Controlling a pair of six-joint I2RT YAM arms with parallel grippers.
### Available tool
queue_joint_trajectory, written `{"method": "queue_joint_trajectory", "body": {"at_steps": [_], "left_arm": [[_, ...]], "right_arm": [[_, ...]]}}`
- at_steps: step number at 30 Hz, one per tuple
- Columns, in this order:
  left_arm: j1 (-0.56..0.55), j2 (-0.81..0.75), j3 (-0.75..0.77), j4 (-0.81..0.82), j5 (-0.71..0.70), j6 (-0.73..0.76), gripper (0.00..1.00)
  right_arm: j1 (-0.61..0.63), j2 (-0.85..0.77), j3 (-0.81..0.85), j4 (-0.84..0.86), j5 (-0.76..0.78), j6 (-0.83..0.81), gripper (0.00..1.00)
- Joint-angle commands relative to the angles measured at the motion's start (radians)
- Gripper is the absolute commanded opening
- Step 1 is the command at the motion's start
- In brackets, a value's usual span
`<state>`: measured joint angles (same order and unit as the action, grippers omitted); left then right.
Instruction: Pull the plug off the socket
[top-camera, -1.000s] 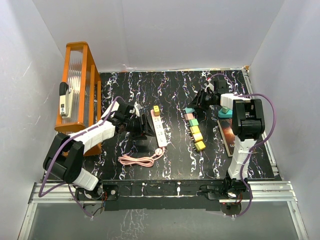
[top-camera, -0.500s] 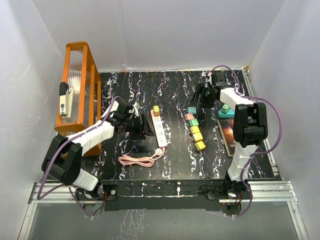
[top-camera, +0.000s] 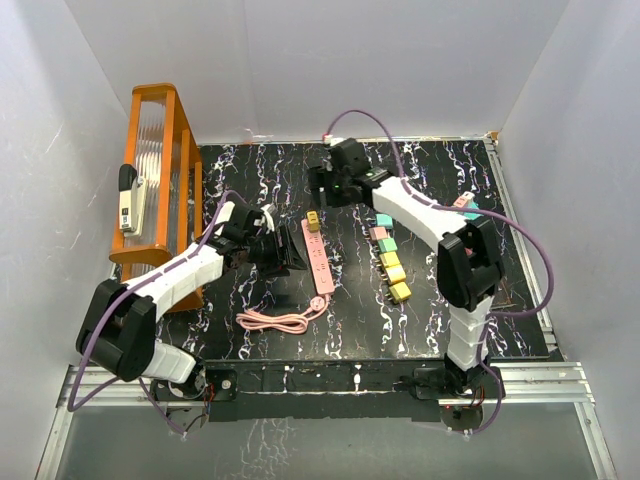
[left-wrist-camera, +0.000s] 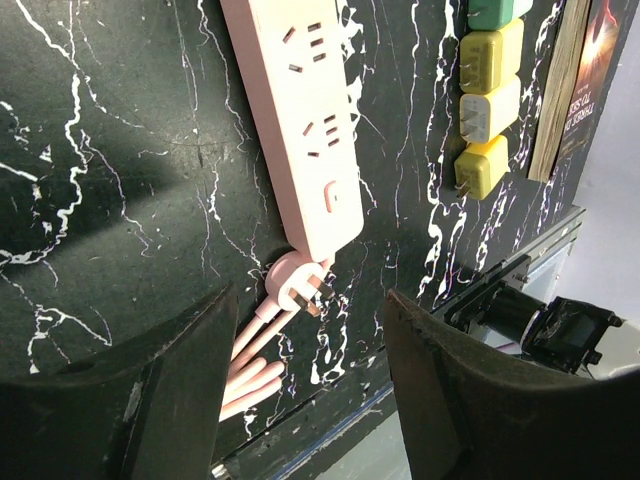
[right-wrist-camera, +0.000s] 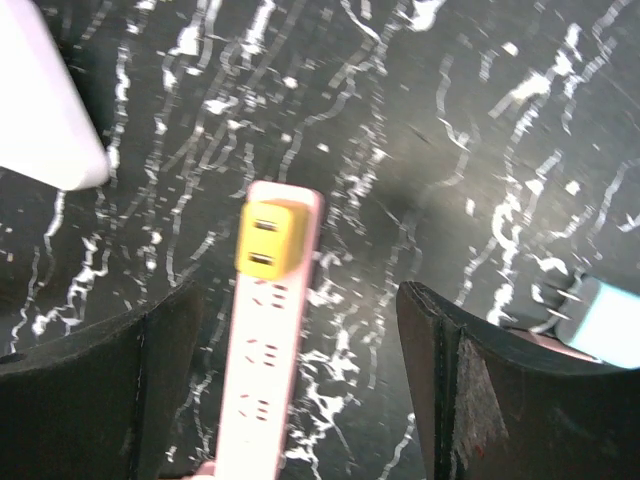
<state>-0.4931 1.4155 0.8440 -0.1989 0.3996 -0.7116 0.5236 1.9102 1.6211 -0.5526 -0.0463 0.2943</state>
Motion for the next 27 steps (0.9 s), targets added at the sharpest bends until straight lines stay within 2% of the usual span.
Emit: {"method": "queue_joint_trajectory", "body": {"at_steps": [1,6,13,18,23,27], "left_arm": [[-0.004,-0.076,-0.014,-0.053,-0.022,0.024,0.58],[-0.004,-0.113,-0.028,-0.084,-0.055,0.039,0.59],[-0.003,-0.130,-0.033,-0.090,-0.061,0.047,0.59],[-0.004,-0.124,-0.025,-0.091,-0.060,0.049,0.59],[-0.002,-0.107,0.004,-0.094,-0.067,0.059,0.60],[0.003,-0.057,0.050,-0.087,-0.048,0.062,0.61]], "right_arm": [[0.071,0.084,0.158,-0.034,0.144,0.012,0.77],[0.130,0.207,0.289,-0.099,0.224,0.017,0.71],[0.154,0.301,0.386,-0.150,0.269,0.054,0.58],[0.156,0.324,0.390,-0.157,0.263,0.063,0.48],[0.156,0.319,0.372,-0.146,0.234,0.065,0.31],[0.154,0.296,0.340,-0.119,0.201,0.065,0.26]]}}
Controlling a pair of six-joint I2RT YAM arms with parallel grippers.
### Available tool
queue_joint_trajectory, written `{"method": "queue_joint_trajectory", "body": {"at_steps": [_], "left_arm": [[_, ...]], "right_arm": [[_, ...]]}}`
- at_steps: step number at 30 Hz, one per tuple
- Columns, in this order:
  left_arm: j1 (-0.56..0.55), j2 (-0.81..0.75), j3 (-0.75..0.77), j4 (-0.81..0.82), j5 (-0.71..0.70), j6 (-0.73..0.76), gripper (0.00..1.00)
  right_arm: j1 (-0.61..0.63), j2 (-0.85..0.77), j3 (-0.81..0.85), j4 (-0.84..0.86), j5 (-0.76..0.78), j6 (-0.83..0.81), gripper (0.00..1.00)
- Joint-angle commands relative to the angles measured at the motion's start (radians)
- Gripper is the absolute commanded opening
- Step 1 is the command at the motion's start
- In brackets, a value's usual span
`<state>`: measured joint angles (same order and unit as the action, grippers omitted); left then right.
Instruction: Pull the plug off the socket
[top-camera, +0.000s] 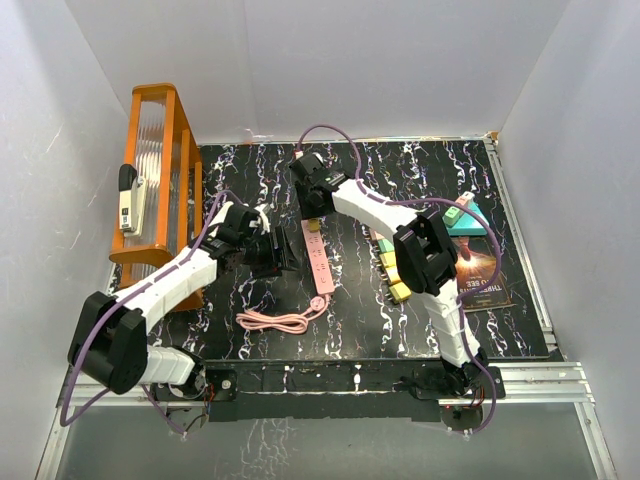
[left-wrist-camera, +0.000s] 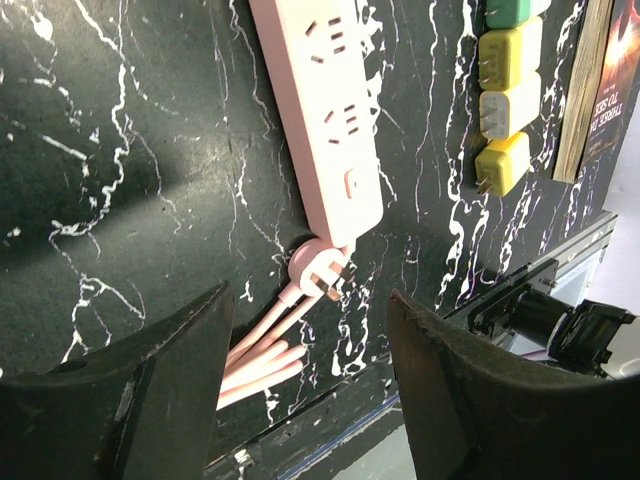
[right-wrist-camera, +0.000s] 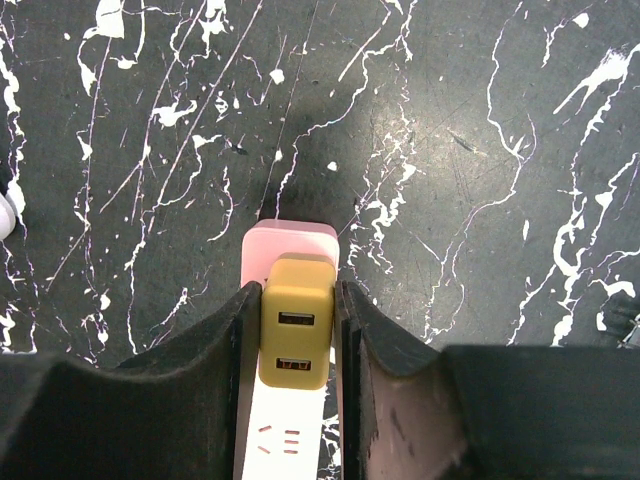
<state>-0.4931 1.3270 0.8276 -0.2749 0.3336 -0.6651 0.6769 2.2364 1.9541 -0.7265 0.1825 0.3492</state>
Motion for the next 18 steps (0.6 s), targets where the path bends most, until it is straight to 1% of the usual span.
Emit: {"method": "queue_joint_trajectory", "body": {"at_steps": [1,3,4,9,12,14,18], "left_arm": [[0.004,0.048,0.076,-0.006,0.026,0.013,0.61],[0.009,0.082,0.096,0.005,0.043,0.009,0.61],[0.012,0.095,0.105,0.011,0.049,0.007,0.61],[0.020,0.131,0.137,0.026,0.048,-0.006,0.61],[0.028,0.141,0.144,0.031,0.039,-0.015,0.61],[0.037,0.150,0.145,0.037,0.040,-0.028,0.61],[0.056,0.189,0.145,0.086,0.083,-0.061,0.59]], "right_arm": [[0.000,-0.035,0.001,0.060,-0.032,0.010,0.28],[0.001,-0.036,-0.006,0.064,-0.032,0.009,0.42],[0.000,-0.034,-0.008,0.063,-0.029,0.008,0.45],[0.000,-0.018,-0.015,0.064,-0.029,0.002,0.45],[0.000,-0.017,-0.020,0.070,-0.033,0.001,0.38],[0.000,-0.018,-0.022,0.077,-0.042,0.001,0.32],[-0.003,-0.028,-0.036,0.087,-0.066,0.004,0.11]]}}
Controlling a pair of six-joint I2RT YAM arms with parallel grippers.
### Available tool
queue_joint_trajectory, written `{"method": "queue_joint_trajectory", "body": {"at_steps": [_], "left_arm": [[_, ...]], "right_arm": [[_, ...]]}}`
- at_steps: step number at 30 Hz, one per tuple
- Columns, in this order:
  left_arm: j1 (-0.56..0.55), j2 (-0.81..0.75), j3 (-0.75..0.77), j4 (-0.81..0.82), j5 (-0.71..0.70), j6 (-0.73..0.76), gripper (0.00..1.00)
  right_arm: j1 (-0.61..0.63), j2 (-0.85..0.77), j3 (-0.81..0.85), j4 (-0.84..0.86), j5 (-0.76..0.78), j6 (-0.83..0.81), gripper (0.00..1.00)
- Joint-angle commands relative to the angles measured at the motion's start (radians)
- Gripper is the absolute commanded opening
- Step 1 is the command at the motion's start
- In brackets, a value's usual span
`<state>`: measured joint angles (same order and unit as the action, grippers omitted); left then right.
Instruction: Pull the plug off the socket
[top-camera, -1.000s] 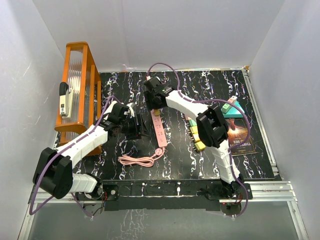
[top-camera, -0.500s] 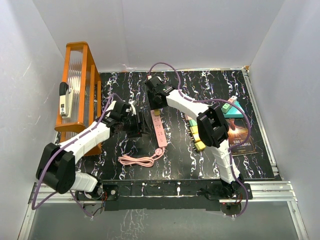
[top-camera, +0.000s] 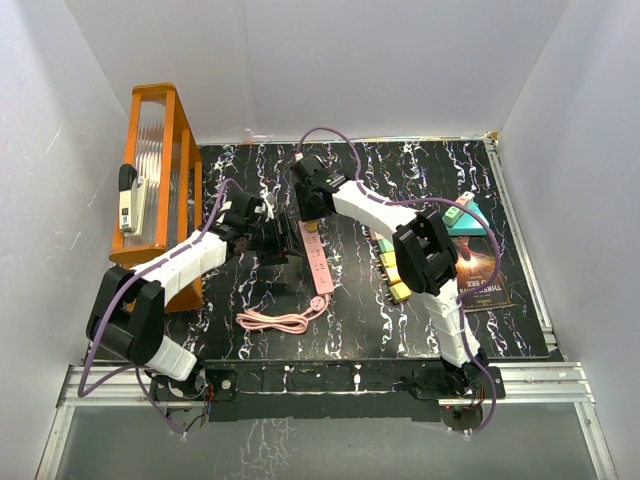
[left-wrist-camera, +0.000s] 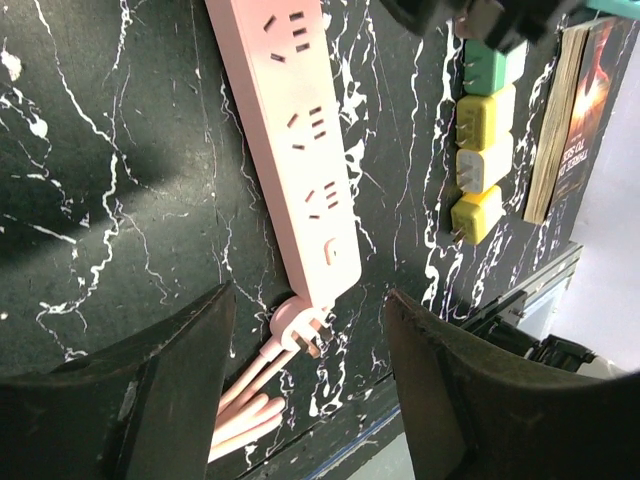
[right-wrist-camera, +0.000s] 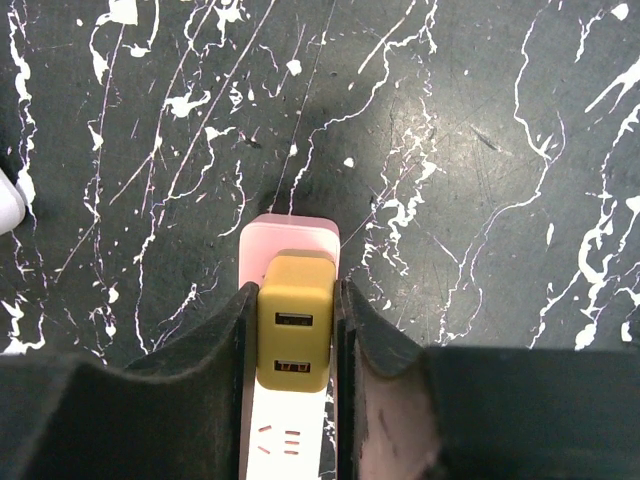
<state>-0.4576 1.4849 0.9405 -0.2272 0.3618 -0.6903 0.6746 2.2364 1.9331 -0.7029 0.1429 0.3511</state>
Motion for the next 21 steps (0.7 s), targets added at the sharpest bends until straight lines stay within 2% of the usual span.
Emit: {"method": "queue_joint_trajectory", "body": {"at_steps": [1,5,11,21], "left_arm": [[0.024,0.049,0.037,0.056,0.072,-0.042,0.58],[0.035,0.131,0.066,0.118,0.126,-0.070,0.56],[0.042,0.281,0.150,0.169,0.144,-0.086,0.56],[0.044,0.490,0.271,0.038,-0.082,-0.062,0.51]], "right_arm": [[-0.005,-0.042,-0.026,0.072,-0.046,0.006,0.07],[-0.050,-0.110,-0.119,0.164,-0.208,0.039,0.00],[-0.121,-0.190,-0.256,0.306,-0.394,0.081,0.00],[-0.133,-0.247,-0.276,0.324,-0.439,0.081,0.00]]}}
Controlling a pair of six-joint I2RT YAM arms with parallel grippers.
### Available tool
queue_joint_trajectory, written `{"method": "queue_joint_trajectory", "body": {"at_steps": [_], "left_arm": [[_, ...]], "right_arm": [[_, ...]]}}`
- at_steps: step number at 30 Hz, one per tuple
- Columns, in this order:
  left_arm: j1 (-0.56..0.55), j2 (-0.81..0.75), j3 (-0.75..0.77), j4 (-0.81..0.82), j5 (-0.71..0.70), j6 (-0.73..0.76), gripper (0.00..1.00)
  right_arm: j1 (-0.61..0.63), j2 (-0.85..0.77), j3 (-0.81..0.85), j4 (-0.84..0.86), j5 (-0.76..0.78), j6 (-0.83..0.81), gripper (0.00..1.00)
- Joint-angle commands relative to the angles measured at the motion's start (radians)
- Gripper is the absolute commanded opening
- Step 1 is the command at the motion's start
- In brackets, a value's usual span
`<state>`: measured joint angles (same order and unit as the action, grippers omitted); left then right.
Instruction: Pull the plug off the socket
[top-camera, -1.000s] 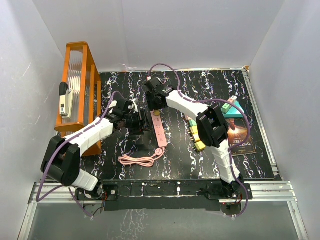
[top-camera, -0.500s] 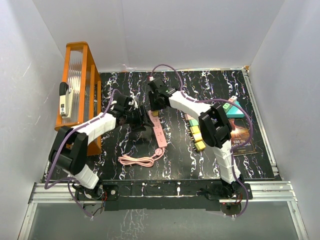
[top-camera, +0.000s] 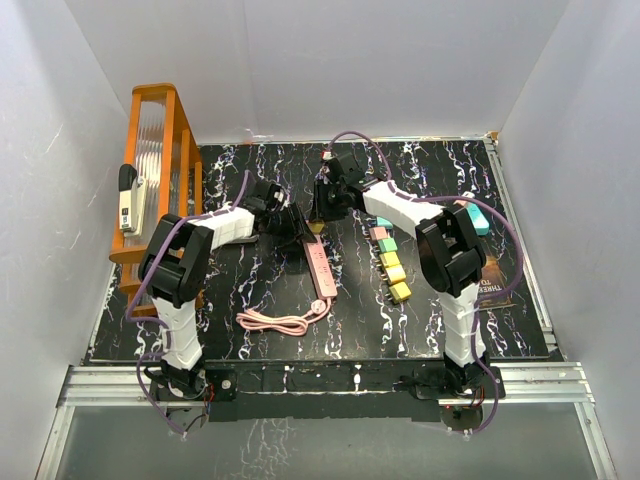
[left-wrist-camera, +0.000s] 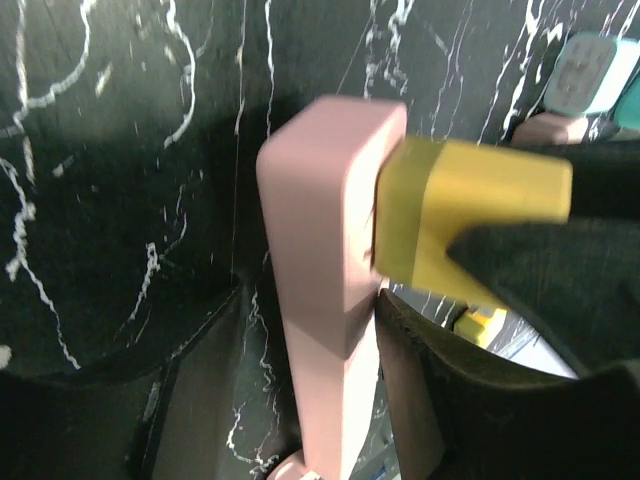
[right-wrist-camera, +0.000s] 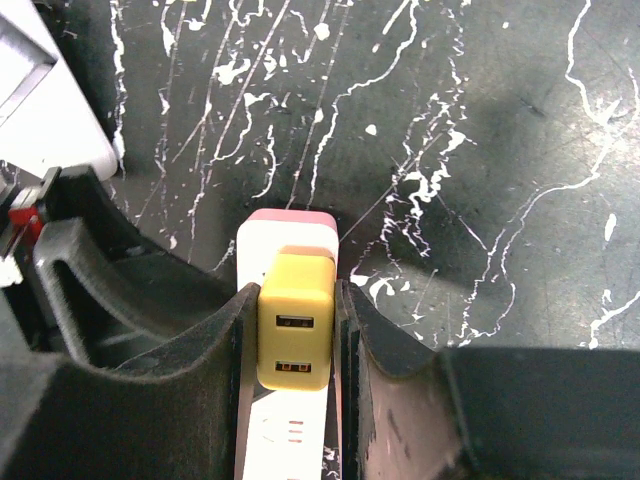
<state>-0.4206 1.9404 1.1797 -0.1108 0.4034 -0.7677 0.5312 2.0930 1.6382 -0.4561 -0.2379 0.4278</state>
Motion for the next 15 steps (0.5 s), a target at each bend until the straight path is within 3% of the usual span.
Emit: {"method": "queue_joint_trajectory", "body": {"at_steps": [1,10,15], "left_arm": [[0.008,0.044,0.031,-0.091,-0.152,0.011,0.50],[0.030,0.090,-0.071,-0.109,-0.299,-0.001,0.36],[0.064,0.102,-0.125,-0.092,-0.306,0.018,0.28]], "right_arm": [[0.010,-0.108,0.022,0.076,-0.064,0.005,0.00],[0.010,-0.165,0.080,0.041,-0.064,0.016,0.00],[0.010,-0.230,0.122,0.001,0.012,0.013,0.00]]}}
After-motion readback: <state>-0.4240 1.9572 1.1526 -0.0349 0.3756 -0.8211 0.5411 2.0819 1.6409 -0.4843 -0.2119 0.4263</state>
